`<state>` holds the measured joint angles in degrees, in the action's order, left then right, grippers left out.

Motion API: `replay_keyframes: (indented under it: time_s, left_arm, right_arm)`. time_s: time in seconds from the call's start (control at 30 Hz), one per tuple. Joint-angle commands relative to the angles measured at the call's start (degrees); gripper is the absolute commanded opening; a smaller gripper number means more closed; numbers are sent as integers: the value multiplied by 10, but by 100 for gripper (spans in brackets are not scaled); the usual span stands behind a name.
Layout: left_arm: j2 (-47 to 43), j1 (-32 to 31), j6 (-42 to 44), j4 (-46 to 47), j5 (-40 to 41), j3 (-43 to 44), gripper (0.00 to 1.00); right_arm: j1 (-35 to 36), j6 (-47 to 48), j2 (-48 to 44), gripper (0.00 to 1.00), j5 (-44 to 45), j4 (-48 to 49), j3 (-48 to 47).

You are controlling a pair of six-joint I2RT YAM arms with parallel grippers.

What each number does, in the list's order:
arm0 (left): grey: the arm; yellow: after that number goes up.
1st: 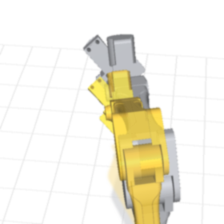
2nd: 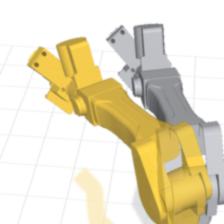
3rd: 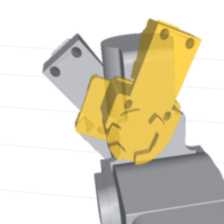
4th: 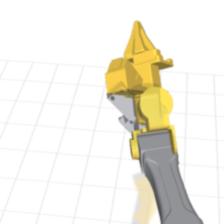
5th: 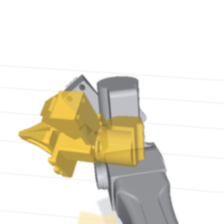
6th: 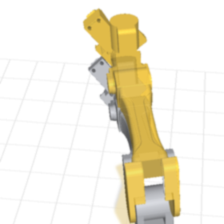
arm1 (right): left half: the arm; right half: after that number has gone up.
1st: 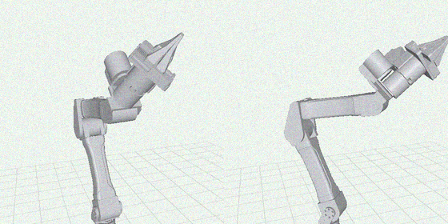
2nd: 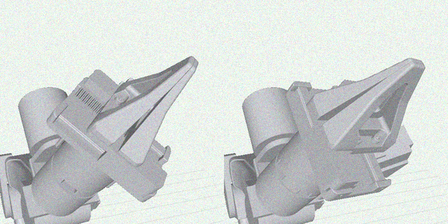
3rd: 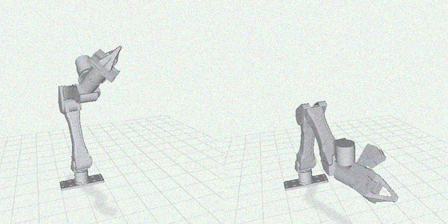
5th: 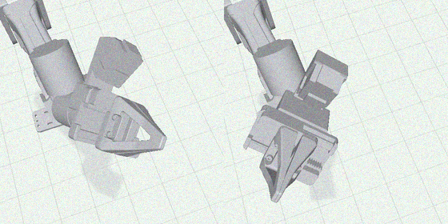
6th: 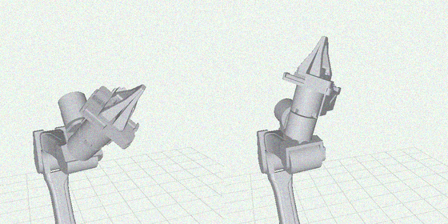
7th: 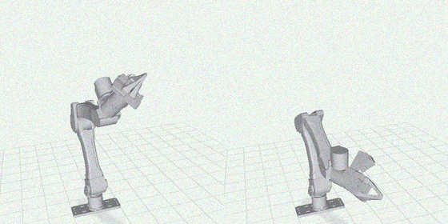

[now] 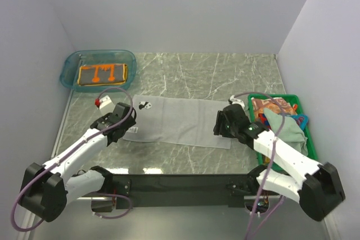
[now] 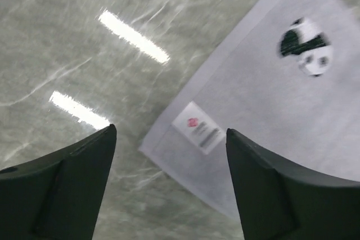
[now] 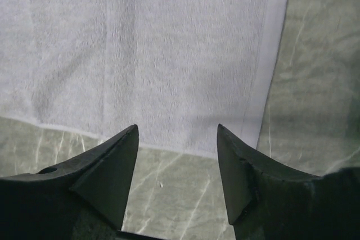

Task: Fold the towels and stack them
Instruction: Flatten out the crumpled towel

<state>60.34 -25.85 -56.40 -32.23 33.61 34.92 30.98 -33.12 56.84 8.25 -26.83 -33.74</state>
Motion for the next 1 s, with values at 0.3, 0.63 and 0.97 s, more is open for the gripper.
replay_keyframes:
  time_s: [0.3, 0.63, 0.97]
  left_arm:
    - [192, -42, 52, 103, -114, 145, 70]
    - [489, -44, 113, 70, -76, 395, 67]
    - [741, -35, 209, 21, -89, 699, 71]
  right_arm:
    - [-2, 46, 214, 56, -20, 80, -77]
    - [35, 17, 209, 57, -57, 23, -30]
    - [181, -37, 227, 59, -135, 49, 0]
